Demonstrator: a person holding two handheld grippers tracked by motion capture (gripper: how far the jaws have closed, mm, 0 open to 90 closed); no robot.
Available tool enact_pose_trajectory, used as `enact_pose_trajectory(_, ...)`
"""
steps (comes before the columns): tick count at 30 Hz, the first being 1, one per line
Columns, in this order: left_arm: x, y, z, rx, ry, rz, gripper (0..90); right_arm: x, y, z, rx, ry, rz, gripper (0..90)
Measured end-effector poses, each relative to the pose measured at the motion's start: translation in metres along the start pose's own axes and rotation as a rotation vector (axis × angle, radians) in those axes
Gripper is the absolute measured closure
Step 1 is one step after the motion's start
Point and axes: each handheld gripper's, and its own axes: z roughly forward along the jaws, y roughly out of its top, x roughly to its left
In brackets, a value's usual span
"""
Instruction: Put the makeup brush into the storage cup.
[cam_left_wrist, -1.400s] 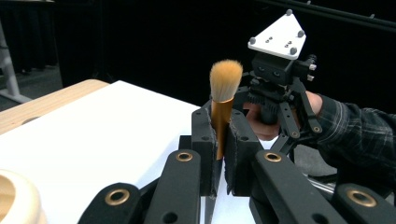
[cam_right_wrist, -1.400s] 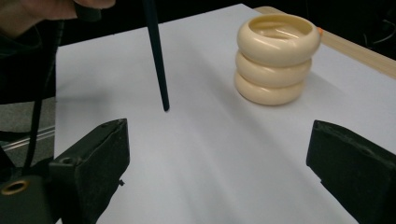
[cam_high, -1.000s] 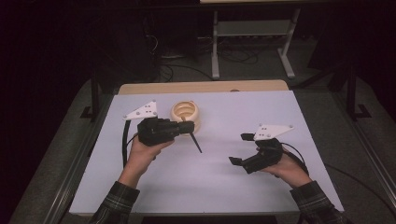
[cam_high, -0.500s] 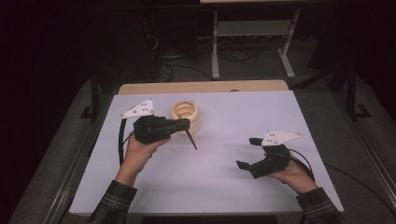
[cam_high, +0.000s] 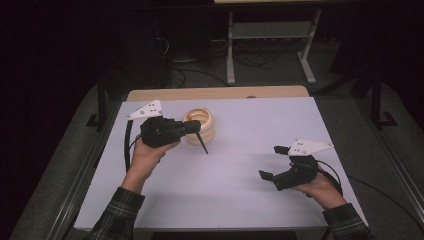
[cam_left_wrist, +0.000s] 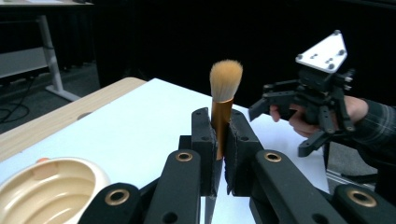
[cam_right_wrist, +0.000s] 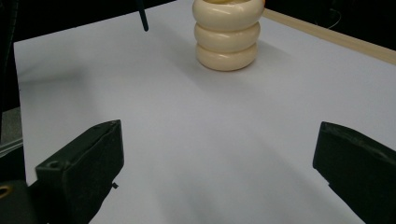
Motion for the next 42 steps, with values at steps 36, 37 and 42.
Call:
enact_pose_trajectory(36,0.070,0.021,-0.001,-0.022,0.115,-0.037,83.7,-0.006,-0.003,-0.006,-0.016,-0.032,0.013,1.2)
enact_pose_trajectory(37,0.072,0.021,-0.001,-0.026,0.113,-0.041,83.7,-0.006,-0.003,-0.006,-0.015,-0.030,0.012,1.2)
enact_pose_trajectory(42,0.079,0.023,-0.001,-0.022,0.126,-0.043,83.7,-0.005,-0.003,-0.005,-0.011,-0.029,0.007,1.2)
